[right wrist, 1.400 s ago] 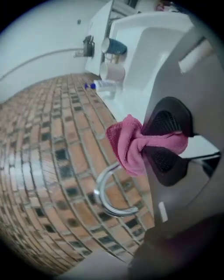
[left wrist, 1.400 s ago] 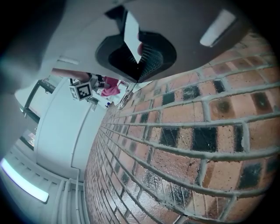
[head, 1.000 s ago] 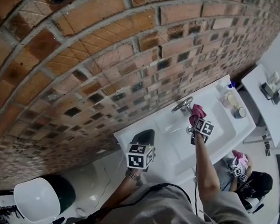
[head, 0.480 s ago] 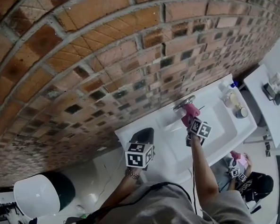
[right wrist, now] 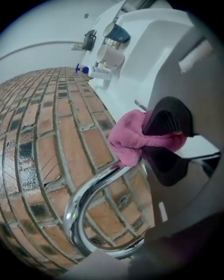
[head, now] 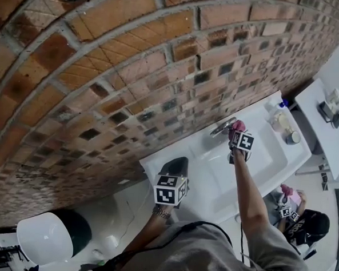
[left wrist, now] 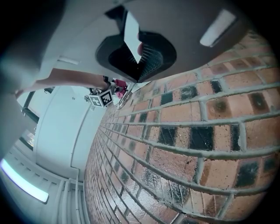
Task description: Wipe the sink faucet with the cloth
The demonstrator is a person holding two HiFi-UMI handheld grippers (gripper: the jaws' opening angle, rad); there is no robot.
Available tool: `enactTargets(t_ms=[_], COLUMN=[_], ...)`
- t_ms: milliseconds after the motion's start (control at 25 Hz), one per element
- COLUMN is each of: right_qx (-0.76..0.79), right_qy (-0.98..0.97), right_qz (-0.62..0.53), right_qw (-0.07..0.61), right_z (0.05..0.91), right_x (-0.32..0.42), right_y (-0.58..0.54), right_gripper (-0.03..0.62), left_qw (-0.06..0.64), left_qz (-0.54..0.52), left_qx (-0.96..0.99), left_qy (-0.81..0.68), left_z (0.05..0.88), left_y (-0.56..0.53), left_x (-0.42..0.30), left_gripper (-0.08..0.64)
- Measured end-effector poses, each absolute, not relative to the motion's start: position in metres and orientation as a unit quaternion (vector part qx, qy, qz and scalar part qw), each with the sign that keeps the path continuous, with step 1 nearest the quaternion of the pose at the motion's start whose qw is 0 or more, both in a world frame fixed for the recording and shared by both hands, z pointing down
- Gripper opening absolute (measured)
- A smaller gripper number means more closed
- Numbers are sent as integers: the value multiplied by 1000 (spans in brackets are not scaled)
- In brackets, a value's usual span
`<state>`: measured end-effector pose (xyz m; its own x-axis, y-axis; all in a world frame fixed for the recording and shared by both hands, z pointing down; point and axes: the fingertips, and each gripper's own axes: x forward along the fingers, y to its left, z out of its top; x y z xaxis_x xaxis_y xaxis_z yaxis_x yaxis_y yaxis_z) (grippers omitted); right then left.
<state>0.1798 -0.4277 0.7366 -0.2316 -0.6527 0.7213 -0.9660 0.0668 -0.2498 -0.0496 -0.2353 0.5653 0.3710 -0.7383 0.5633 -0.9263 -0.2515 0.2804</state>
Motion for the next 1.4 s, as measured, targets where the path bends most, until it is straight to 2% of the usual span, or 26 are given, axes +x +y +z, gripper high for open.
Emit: enactTargets(t_ms=[160, 320, 480, 640, 760, 1040, 1200, 1400], right_qx=[559, 527, 574, 535, 534, 530, 502, 402], right_qy=[-715, -720, -708, -744, -760, -807, -832, -855], right_qz=[373, 402, 387, 390, 354, 249, 211, 266], right_qw=[191, 207, 140, 89, 104, 71, 104, 192], right_z=[743, 759, 725, 694, 668, 594, 594, 640], right_x=[164, 156, 189, 183, 182, 155, 114, 58], right_y=[-414, -383, -403, -443, -442, -403, -371, -309], right_gripper=[67, 67, 67, 66, 66, 66, 66, 67], left_qw=[293, 293, 290, 290, 285, 276, 269, 267], left_qz=[157, 158, 158, 161, 158, 154, 146, 142], left_qx=[769, 771, 773, 772, 774, 770, 767, 766], left_qy=[-546, -543, -541, -542, -542, -554, -564, -567], left_z=[567, 565, 562, 563, 558, 549, 541, 535], left_y=[-240, -240, -239, -233, -228, -221, -215, -201], left_x=[-58, -55, -54, -55, -54, -60, -65, -59], left_gripper=[18, 18, 18, 18, 18, 18, 18, 18])
